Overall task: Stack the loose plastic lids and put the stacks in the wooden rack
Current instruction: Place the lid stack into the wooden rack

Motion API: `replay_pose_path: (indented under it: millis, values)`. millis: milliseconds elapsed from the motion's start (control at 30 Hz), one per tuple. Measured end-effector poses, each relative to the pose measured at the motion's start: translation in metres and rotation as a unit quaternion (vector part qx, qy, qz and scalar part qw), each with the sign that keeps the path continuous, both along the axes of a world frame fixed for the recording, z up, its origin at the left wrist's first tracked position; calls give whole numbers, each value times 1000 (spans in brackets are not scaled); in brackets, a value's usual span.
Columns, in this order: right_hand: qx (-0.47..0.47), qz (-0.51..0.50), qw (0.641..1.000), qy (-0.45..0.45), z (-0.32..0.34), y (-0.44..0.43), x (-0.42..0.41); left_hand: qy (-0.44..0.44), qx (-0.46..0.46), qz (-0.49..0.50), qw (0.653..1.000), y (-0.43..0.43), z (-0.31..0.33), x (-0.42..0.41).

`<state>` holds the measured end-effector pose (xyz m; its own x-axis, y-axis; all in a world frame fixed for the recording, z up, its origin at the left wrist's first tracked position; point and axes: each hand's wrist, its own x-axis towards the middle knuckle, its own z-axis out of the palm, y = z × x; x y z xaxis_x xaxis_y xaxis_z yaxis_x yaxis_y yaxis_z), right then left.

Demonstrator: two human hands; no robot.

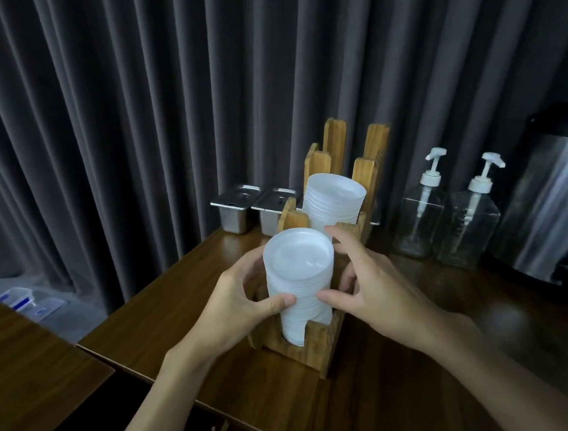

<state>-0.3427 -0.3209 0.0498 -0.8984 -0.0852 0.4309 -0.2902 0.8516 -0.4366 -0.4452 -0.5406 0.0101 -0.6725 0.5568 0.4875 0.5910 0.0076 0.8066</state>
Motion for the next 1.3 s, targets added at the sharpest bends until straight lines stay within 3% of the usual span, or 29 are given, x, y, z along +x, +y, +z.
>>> replay_pose_path:
  millis: [400,600,1100,1300]
  values:
    - [-57,-38,997,33,-10,-6,3,1,6,19,1000,5,11,4]
    - [-93,-54,994,14,-16,-6,6,19,-36,28,999,3,8,0]
    - [-82,-48,995,14,-6,-7,19,48,-79,33,995,3,17,6]
    - [-92,-48,994,29,4,0,29,81,-98,83,988,6,39,21]
